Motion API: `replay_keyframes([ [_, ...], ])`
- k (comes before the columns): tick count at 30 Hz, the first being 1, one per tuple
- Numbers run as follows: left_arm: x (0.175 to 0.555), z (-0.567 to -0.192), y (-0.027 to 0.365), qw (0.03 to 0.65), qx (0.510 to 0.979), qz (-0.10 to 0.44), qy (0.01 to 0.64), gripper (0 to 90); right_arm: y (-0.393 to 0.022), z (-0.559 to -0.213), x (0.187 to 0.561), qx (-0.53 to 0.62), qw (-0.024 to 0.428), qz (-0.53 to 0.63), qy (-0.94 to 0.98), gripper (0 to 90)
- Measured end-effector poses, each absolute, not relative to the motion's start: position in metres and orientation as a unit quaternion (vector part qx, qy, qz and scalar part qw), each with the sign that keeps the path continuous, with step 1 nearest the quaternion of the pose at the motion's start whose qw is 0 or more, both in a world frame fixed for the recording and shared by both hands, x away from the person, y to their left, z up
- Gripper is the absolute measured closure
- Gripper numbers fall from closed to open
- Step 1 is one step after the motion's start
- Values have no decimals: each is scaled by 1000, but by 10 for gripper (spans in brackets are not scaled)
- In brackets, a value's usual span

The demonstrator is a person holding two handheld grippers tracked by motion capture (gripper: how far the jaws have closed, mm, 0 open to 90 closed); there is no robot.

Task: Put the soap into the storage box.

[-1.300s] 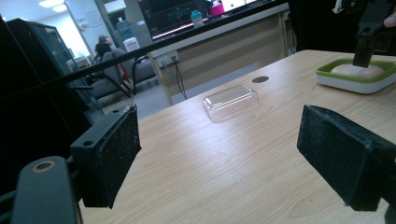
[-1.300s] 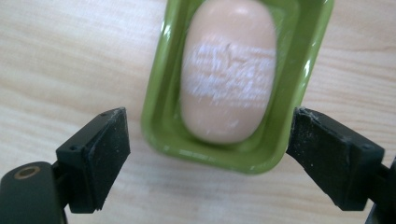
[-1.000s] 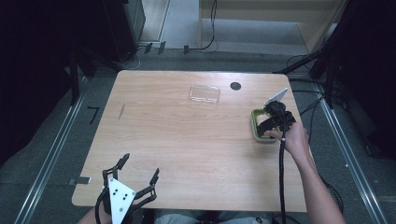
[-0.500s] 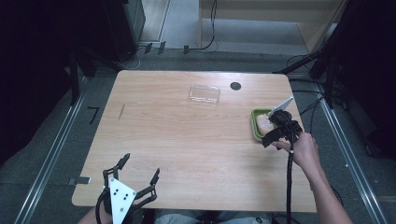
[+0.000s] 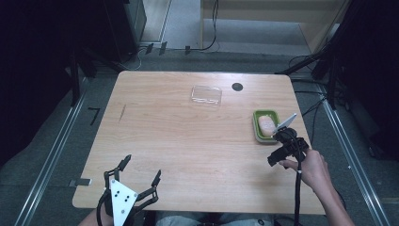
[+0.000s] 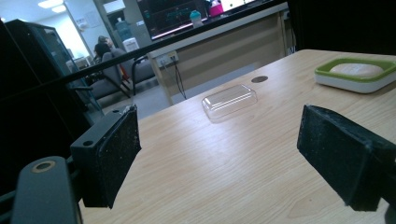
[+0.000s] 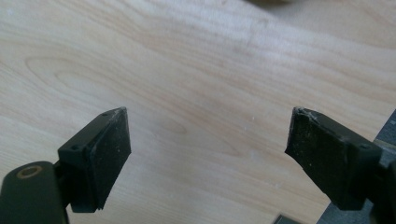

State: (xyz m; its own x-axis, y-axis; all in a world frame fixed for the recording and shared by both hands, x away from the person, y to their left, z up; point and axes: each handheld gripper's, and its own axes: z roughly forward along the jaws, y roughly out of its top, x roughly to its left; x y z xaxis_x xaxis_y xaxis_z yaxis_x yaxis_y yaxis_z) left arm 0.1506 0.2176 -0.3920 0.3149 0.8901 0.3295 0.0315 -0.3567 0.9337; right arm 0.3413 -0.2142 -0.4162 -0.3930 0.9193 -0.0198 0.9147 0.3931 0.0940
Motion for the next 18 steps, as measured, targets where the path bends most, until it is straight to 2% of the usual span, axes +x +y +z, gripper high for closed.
replay_keyframes([
  [18, 151, -392, 216, 453, 672, 477, 340, 138, -222, -444, 315, 539, 10, -6, 842, 141],
])
